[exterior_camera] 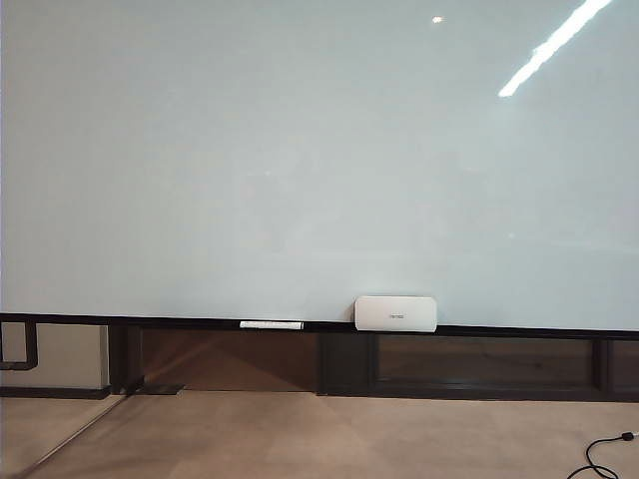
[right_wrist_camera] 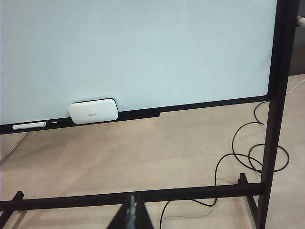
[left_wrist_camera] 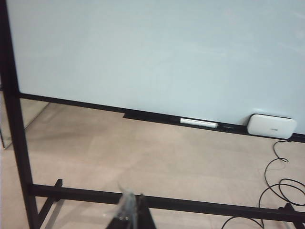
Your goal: Reach to the right to find the marker pen, pick it up, and write the number 11 on the whiteboard.
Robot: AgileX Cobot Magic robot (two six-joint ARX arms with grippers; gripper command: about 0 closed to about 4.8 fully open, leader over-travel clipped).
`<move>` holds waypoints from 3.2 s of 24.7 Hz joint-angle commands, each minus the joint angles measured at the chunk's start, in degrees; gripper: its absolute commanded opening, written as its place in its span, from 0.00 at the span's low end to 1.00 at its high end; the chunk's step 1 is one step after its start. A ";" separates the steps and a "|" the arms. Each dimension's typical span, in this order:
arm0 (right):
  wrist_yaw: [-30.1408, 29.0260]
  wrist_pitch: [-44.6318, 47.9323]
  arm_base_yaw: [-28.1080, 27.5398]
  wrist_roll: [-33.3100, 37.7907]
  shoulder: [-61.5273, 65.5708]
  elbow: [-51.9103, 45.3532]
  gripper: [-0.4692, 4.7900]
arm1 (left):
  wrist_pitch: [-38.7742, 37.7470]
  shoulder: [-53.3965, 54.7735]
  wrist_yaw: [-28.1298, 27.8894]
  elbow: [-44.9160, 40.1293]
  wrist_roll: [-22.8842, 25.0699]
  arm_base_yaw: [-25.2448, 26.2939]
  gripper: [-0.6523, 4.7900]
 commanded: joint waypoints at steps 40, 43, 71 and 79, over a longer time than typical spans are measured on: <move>-7.93 48.02 -25.33 -3.21 73.09 36.65 0.07 | 28.63 51.41 24.79 21.51 1.55 -10.93 0.11; -8.09 48.52 -25.24 -3.65 79.01 39.36 0.07 | 28.59 51.41 24.72 21.51 2.67 -10.95 0.11; -12.85 61.61 -30.93 -11.39 112.48 57.72 0.67 | 27.93 54.77 23.89 19.82 10.62 -15.96 0.11; -12.81 66.07 -30.64 -12.52 119.86 62.60 0.68 | 28.20 58.75 23.91 19.82 11.72 -15.96 0.11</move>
